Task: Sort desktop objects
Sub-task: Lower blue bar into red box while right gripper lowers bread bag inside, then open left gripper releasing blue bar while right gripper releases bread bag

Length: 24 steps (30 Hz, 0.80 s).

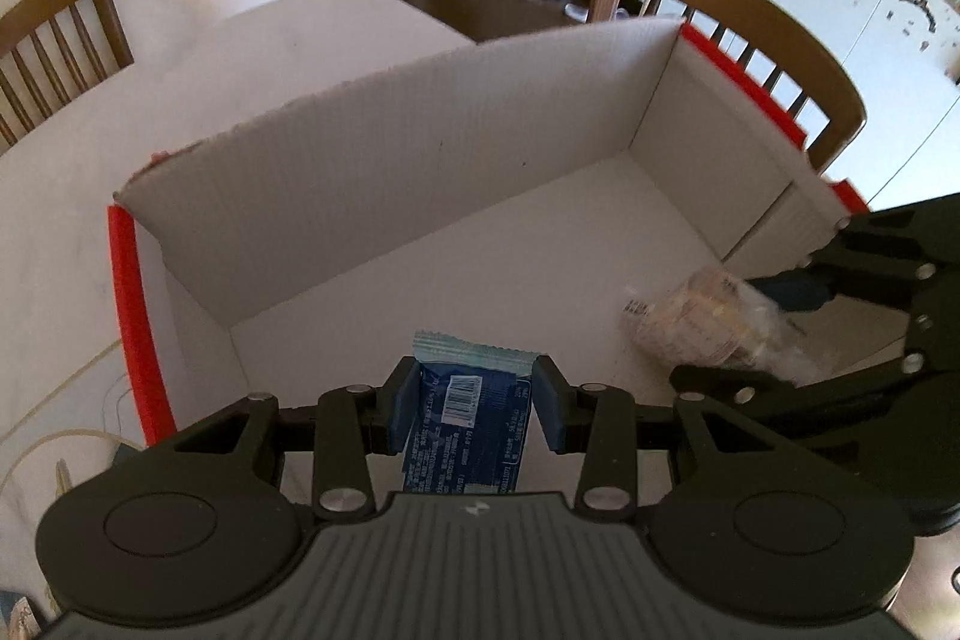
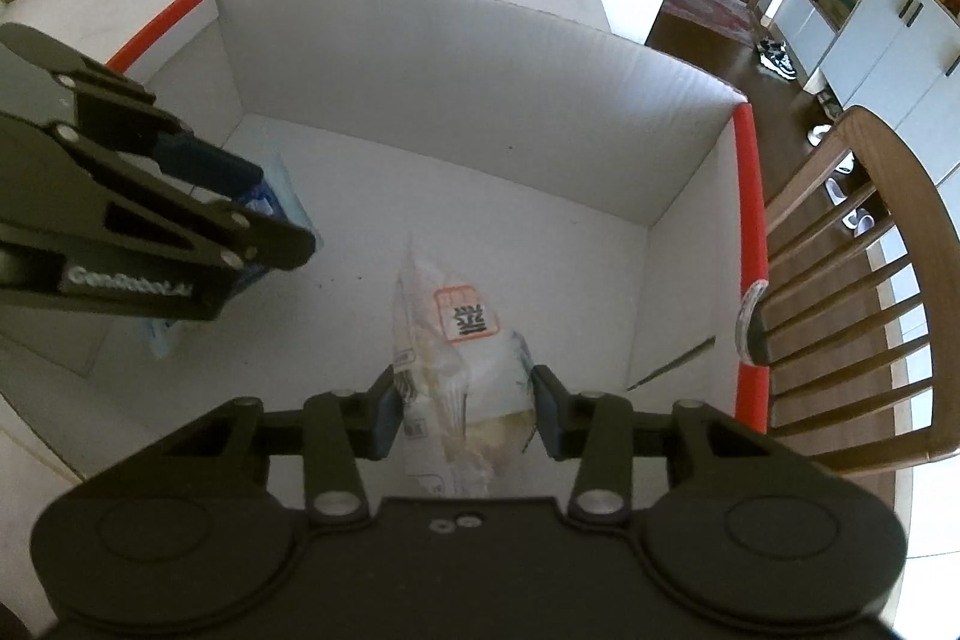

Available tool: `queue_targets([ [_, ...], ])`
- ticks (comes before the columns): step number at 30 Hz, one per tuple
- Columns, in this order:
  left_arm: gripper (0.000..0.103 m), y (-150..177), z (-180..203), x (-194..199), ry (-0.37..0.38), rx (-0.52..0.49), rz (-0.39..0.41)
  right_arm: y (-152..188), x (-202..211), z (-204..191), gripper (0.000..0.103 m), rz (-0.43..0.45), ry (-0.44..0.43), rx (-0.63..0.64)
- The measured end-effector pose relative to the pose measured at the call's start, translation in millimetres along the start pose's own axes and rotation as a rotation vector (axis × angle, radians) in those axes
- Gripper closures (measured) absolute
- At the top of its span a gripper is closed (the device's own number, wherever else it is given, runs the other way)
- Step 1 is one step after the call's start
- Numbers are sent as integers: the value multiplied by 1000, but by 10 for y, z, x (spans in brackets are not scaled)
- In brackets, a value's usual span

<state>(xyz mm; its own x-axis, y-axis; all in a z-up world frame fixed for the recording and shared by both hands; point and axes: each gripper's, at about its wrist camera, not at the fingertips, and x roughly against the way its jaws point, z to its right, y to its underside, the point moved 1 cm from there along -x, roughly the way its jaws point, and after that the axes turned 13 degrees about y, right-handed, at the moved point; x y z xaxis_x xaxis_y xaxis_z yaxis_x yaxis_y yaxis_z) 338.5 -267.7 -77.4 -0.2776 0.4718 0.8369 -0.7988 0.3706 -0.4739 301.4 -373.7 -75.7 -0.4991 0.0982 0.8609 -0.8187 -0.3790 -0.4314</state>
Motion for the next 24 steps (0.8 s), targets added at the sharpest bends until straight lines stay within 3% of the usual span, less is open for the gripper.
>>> queue_targets([
  [8,63,-64,-6,-58,-12,-8,-41,-3,44,81,50,9,-32,-15],
  [10,57,-70,6,-53,-24,-16,-38,7,65,117,44,18,-41,-19],
  [12,40,-83,6,-30,-25,-6,-31,19,99,124,41,26,-40,-21],
  [13,38,-86,0,-2,-21,0,-19,49,117,131,40,31,-42,-24],
  [24,37,-73,118,172,-27,-29,21,106,321,229,34,61,-78,-65],
])
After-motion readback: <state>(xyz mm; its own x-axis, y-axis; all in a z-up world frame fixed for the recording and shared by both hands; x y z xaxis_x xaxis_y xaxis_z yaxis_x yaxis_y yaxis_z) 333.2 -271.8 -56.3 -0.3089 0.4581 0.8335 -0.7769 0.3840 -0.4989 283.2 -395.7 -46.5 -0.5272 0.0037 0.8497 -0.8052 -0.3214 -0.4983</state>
